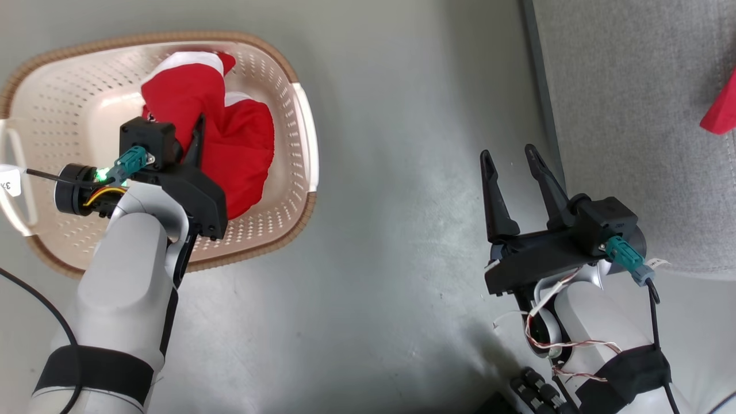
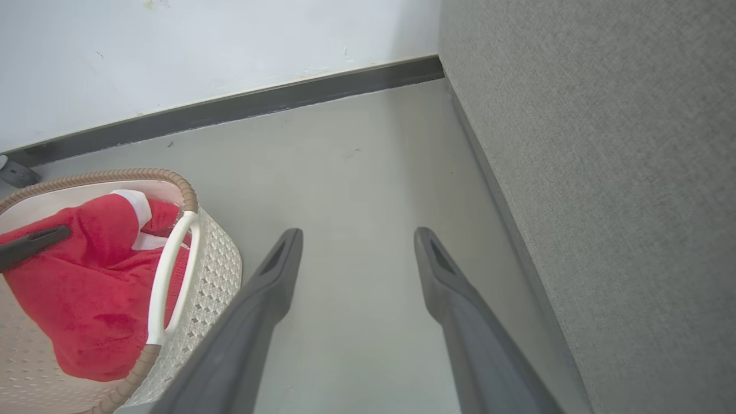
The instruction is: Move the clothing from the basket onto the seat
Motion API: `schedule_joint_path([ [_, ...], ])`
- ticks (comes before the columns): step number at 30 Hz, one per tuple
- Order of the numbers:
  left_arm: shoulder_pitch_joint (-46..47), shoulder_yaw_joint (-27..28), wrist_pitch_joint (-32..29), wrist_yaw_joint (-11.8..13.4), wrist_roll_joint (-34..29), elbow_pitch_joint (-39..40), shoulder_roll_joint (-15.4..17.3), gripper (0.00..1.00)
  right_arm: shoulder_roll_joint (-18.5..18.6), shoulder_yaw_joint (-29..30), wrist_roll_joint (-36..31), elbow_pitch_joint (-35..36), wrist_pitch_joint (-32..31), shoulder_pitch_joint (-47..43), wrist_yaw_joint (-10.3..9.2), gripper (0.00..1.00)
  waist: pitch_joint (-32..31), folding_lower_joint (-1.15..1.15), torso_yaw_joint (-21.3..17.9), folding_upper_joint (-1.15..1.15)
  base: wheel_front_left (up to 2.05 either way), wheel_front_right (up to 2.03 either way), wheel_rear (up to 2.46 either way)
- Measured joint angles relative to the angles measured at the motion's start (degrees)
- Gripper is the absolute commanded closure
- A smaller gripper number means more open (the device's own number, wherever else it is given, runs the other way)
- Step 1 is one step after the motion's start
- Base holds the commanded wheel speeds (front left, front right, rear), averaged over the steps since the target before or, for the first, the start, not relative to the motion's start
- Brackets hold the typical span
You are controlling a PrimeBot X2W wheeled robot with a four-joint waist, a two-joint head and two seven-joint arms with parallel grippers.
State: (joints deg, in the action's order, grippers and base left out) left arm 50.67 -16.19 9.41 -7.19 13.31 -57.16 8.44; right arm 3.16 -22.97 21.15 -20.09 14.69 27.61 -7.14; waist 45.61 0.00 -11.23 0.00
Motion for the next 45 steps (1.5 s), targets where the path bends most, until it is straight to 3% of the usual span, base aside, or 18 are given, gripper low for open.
schedule_joint_path([
  [27, -7.5, -2.7, 4.6, -0.4, 4.5, 5.7, -1.4, 1.00, 0.4, 1.5, -1.2, -4.4, 0.0, -3.2, 0.18, 0.00, -16.2, -0.01, 4.2, 0.00, 0.00, 0.00, 0.00],
  [45, -13.4, -2.6, 4.9, -0.4, 7.2, 13.9, -1.8, 1.00, 1.4, 1.9, -2.0, -6.5, 0.0, -7.2, 2.19, 0.00, -26.5, -0.01, 7.4, 0.00, 0.00, 0.00, 0.00],
])
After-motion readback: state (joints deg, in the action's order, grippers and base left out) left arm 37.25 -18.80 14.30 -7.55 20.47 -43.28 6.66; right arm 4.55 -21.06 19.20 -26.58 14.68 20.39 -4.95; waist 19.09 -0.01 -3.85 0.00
